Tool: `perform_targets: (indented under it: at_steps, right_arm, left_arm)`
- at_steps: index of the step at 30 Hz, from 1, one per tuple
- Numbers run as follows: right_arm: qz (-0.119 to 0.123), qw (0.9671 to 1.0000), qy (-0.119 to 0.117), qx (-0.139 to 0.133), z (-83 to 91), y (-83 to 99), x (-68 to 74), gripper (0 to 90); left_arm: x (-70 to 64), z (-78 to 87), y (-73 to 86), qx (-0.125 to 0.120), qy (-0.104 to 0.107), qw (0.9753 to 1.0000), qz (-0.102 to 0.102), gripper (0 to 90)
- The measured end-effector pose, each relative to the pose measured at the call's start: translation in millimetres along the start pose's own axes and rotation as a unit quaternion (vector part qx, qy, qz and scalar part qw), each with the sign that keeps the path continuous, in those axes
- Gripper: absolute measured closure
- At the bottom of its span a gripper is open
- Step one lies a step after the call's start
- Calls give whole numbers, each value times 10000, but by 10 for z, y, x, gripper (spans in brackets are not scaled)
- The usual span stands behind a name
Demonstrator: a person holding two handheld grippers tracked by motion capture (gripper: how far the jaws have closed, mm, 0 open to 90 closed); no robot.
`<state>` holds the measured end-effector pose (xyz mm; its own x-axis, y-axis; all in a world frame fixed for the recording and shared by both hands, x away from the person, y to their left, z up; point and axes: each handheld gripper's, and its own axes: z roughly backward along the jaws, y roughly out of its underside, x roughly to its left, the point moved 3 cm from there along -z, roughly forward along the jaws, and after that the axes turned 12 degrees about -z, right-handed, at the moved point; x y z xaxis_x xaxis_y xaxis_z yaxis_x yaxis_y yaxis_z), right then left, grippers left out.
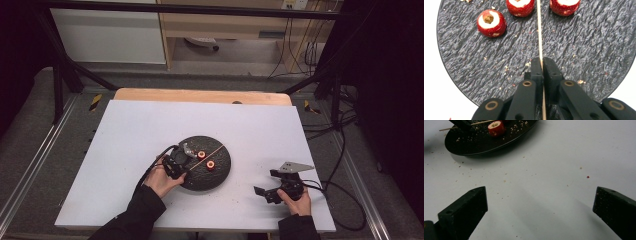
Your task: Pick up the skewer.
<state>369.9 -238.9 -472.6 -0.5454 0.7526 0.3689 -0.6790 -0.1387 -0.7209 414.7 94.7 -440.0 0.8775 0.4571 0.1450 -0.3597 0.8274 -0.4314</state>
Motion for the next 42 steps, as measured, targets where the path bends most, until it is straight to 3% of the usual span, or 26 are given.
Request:
perform_targets:
  at_steps: [9, 22, 34, 42]
  right_arm:
    - [3, 10000, 3, 0, -1, 0, 0, 5]
    - [-2, 10000, 38, 28, -2, 4, -2, 5]
    - [-30, 10000, 64, 10, -8, 1, -3, 5]
    - [-92, 9999, 100, -22, -10, -5, 0, 5]
  left_arm:
    - [-2, 22, 9, -8, -43, 10000, 0, 879]
    - [12, 181, 182, -454, -67, 9987, 242, 880]
    - [-67, 358, 378, -1066, -148, 9931, 459, 880]
    - [-136, 425, 540, -1495, -196, 9867, 611, 881]
